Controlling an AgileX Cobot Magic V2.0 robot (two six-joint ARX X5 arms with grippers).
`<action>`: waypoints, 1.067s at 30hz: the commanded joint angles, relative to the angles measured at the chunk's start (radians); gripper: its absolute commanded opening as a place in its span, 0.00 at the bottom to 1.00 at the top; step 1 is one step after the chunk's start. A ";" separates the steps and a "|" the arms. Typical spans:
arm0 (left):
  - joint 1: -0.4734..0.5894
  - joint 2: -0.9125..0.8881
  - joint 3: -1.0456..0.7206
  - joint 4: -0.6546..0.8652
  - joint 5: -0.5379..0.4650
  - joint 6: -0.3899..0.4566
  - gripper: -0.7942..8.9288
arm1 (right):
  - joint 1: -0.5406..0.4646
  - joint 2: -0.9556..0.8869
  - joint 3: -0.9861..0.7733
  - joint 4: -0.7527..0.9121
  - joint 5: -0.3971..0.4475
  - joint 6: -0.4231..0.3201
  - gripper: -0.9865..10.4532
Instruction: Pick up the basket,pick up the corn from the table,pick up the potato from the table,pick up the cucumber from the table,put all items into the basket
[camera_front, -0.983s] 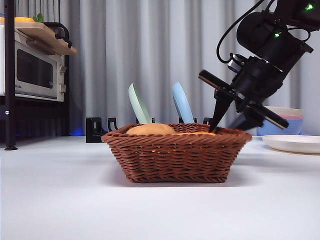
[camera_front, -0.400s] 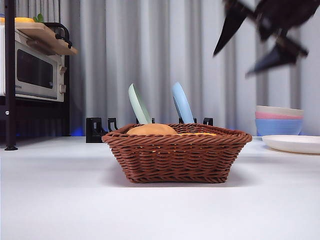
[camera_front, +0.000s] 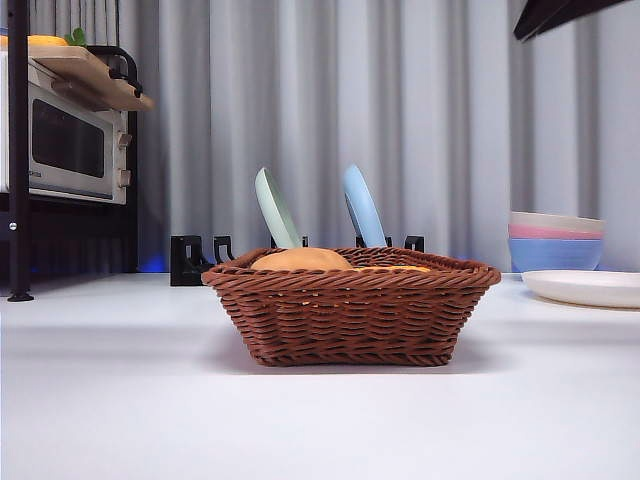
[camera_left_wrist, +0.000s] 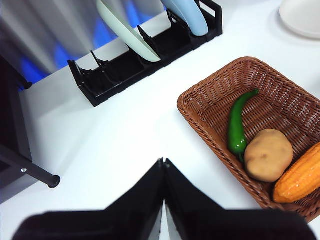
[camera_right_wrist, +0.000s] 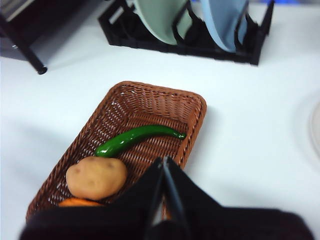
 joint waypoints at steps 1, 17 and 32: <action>0.004 -0.105 -0.164 0.075 -0.003 0.010 0.07 | 0.018 -0.079 -0.090 0.023 0.003 -0.042 0.07; 0.003 -0.430 -0.580 0.128 -0.004 -0.073 0.08 | 0.021 -0.403 -0.405 0.069 0.128 0.090 0.09; 0.004 -0.452 -0.580 0.118 -0.010 -0.060 0.08 | 0.021 -0.402 -0.405 0.069 0.129 0.090 0.09</action>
